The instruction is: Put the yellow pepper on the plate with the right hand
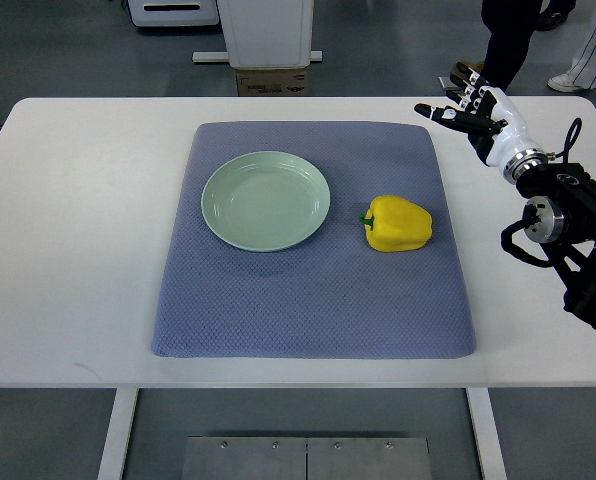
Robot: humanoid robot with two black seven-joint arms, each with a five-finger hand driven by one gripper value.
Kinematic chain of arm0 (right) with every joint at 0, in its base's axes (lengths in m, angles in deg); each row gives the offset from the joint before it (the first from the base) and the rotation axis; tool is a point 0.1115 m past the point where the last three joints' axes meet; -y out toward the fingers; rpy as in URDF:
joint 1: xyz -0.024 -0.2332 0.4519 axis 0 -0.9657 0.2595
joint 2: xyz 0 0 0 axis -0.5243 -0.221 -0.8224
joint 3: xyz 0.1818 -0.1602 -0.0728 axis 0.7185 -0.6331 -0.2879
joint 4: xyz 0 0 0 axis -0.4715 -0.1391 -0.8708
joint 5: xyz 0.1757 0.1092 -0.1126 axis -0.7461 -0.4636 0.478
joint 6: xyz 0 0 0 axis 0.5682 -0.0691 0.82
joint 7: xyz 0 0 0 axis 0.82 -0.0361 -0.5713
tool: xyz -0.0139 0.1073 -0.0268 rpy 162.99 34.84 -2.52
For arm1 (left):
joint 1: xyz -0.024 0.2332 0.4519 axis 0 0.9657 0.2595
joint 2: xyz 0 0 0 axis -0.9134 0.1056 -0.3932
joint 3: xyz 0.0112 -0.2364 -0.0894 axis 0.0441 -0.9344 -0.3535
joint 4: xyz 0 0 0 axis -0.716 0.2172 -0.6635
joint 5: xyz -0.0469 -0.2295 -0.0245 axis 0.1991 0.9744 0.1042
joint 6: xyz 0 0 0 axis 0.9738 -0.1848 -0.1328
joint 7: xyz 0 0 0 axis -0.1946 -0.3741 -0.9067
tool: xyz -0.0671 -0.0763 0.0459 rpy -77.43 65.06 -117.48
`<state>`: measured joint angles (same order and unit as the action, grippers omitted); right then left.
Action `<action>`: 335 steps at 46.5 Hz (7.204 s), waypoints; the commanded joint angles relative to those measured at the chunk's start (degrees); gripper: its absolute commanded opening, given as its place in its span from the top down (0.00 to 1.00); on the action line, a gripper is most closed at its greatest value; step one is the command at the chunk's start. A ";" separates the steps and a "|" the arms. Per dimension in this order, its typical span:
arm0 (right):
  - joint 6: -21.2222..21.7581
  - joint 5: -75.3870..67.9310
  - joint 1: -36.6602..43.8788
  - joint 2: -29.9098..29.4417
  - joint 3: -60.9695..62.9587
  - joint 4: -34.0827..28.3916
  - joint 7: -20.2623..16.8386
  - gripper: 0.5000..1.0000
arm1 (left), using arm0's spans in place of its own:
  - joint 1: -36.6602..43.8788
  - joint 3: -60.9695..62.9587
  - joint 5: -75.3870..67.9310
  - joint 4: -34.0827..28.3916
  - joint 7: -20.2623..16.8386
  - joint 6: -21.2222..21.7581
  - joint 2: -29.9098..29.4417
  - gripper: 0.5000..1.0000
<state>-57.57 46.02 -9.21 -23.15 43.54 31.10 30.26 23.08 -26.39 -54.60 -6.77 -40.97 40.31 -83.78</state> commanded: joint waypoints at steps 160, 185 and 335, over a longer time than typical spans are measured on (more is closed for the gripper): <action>3.48 21.62 6.99 13.45 -39.15 -13.71 4.05 1.00 | 0.07 0.00 -0.02 0.02 0.04 0.00 0.00 0.00; 3.31 18.90 14.81 6.08 -37.39 -11.26 -2.02 1.00 | -0.02 0.00 -0.02 0.02 0.04 0.00 0.00 0.00; -6.27 5.19 6.47 -5.01 -9.36 0.17 -5.18 0.00 | -0.02 0.00 0.07 0.02 -0.05 0.00 0.00 0.00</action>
<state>-63.44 51.31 -2.16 -28.54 32.88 31.21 25.10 23.07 -26.39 -54.60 -6.75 -41.00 40.31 -83.78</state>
